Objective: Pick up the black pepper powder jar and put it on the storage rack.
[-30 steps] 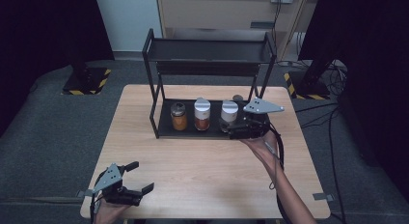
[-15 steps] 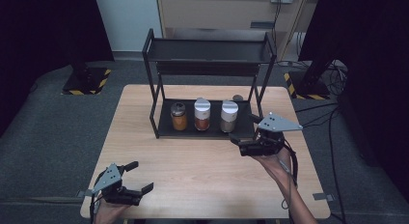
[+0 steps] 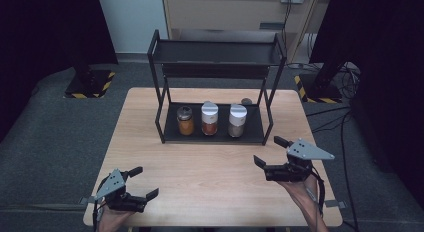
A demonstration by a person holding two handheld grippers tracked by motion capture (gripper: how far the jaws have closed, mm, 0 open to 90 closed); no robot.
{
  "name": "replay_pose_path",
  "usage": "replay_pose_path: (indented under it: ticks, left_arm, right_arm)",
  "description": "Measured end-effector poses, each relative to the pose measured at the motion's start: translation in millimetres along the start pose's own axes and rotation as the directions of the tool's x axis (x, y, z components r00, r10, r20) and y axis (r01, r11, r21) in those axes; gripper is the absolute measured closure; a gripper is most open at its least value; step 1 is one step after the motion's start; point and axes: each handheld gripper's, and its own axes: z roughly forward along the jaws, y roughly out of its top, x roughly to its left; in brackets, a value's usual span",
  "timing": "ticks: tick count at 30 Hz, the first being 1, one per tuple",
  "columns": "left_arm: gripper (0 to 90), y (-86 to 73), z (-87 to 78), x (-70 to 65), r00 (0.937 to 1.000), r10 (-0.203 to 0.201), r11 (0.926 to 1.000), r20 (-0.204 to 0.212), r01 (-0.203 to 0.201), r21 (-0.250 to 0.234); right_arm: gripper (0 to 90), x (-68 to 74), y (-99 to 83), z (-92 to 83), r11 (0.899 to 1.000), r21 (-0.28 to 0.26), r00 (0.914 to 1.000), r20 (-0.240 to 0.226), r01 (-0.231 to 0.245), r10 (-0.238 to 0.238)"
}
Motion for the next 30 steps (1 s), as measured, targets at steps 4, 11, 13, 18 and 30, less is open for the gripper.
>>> replay_pose_path:
  ticks: [4,11,13,18,30]
  left_arm:
    - [0.0,-0.2,-0.5,-0.1,1.0000,-0.003,1.0000,-0.004,0.003,-0.002]
    - [0.0,-0.1,-0.5,-0.4,1.0000,-0.002,1.0000,-0.006,0.002,-0.001]
    - [0.0,-0.4,-0.6,-0.3,1.0000,-0.003,1.0000,-0.006,0.003,-0.003]
    - [0.0,-0.8,-0.9,0.1,0.9999,-0.007,1.0000,-0.009,0.007,-0.005]
    - [0.0,-0.1,-0.8,0.0,1.0000,-0.001,1.0000,-0.009,0.001,-0.001]
  right_arm:
    - [8.4,3.4,-17.2,-11.9,1.000,0.002,0.9997,0.020,-0.016,0.016]
    - [8.5,9.3,-34.3,-21.0,1.000,0.022,0.9991,0.037,-0.020,0.019]
    - [8.5,10.9,-39.1,-23.3,1.000,0.023,0.9991,0.038,-0.020,0.019]
    - [8.5,15.9,-52.5,-27.9,1.000,0.012,0.9992,0.038,-0.014,0.014]
    - [8.8,21.9,-78.4,-32.1,1.000,0.002,0.9989,0.046,-0.014,0.014]
